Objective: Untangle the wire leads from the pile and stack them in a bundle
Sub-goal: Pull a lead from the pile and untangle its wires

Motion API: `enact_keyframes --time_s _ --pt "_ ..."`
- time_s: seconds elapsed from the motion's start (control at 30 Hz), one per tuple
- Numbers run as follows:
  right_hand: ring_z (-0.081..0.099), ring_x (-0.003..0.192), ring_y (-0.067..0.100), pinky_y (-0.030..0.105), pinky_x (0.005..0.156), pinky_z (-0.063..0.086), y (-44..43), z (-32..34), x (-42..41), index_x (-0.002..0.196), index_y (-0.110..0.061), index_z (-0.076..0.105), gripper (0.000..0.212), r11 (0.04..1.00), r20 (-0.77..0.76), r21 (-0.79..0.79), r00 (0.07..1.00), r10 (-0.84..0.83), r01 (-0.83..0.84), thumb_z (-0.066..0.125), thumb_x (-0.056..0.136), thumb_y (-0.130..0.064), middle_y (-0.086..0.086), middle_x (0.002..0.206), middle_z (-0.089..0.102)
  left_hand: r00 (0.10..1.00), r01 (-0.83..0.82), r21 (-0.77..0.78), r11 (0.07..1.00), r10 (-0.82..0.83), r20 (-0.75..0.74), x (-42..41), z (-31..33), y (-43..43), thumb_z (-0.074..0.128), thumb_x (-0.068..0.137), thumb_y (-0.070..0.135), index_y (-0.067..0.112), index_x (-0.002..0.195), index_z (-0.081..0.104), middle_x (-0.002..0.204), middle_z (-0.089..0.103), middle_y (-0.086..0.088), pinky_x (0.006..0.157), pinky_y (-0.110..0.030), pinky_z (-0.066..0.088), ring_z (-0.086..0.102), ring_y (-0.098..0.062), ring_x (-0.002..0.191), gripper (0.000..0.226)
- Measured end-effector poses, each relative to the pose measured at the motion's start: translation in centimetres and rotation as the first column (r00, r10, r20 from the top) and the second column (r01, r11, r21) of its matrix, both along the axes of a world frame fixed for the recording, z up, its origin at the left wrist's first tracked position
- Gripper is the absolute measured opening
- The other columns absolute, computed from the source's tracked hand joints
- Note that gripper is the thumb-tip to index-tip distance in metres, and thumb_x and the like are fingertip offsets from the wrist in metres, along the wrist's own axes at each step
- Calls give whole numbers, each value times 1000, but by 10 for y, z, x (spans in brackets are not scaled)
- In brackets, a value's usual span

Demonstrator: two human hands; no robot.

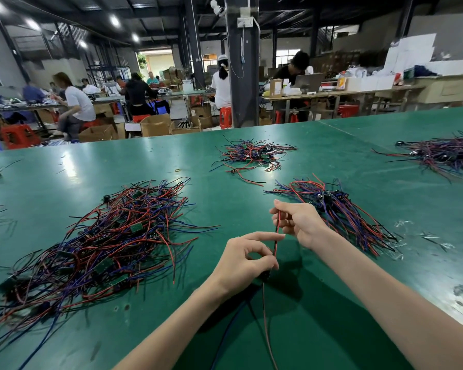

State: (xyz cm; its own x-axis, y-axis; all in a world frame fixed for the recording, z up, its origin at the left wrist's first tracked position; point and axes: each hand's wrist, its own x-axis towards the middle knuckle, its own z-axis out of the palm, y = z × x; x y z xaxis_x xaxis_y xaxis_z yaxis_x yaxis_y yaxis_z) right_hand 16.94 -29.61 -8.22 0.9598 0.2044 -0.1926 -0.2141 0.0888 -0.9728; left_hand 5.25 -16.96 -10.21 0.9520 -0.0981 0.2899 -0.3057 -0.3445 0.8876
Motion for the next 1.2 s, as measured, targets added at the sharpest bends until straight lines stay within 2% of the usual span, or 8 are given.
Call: enact_keyframes --time_s 0.13,0.2,0.3,0.4,0.7,0.9,1.03,1.2 --pt "49 32 0 10 32 30 0 1 0 70 -5 61 26 998 -76 55 997 13 -9 59 92 -19 -4 41 57 999 -5 -1 1000 5 -51 4 0 3 62 67 17 3 67 74 115 67 18 99 -28 41 58 2 107 18" --pt "49 32 0 10 31 30 0 1 0 71 -4 61 25 997 -99 83 995 17 -9 60 91 -17 -4 41 57 997 0 -30 1000 -2 -76 5 -1 4 62 68 18 6 66 74 115 66 19 92 -25 42 60 1 103 17" --pt "52 33 0 9 31 32 -1 3 0 72 -4 61 23 995 -121 100 992 25 -13 61 91 -17 -4 43 59 994 2 -95 996 -13 -110 5 -2 6 62 69 16 10 61 72 116 66 19 73 -16 41 60 3 80 14" --pt "54 35 0 9 30 34 -2 4 0 73 -4 62 21 991 -164 131 985 57 -35 61 90 -16 -3 45 61 992 3 -125 992 -18 -121 6 -3 6 62 69 16 16 59 73 117 66 17 66 -14 40 58 5 68 15" --pt "55 34 1 8 28 33 -4 3 2 78 -3 60 18 962 -309 238 928 208 -136 58 92 -14 -2 46 60 993 4 -117 993 -17 -117 8 -6 8 63 69 14 8 62 72 115 67 17 66 -14 42 60 -2 73 13" --pt "57 35 3 9 28 30 -4 3 5 73 -3 60 21 975 -215 222 976 31 18 59 92 -13 0 47 63 995 -90 -246 965 75 -70 4 -4 6 62 69 16 16 60 74 110 69 12 76 -38 51 63 -11 80 15" --pt "55 34 1 8 28 28 -4 3 6 71 -3 59 22 978 -179 201 984 -21 58 60 91 -12 -2 45 61 986 -163 -244 956 151 -67 6 -4 8 65 67 19 19 58 74 108 61 8 76 -34 53 60 -9 86 13" --pt "52 32 1 8 26 24 -2 4 6 73 -1 57 20 963 -199 269 979 38 17 56 92 -9 -2 44 59 970 -209 -220 953 174 -168 8 -4 8 65 63 18 20 53 73 92 58 4 67 -28 49 57 -9 72 13"
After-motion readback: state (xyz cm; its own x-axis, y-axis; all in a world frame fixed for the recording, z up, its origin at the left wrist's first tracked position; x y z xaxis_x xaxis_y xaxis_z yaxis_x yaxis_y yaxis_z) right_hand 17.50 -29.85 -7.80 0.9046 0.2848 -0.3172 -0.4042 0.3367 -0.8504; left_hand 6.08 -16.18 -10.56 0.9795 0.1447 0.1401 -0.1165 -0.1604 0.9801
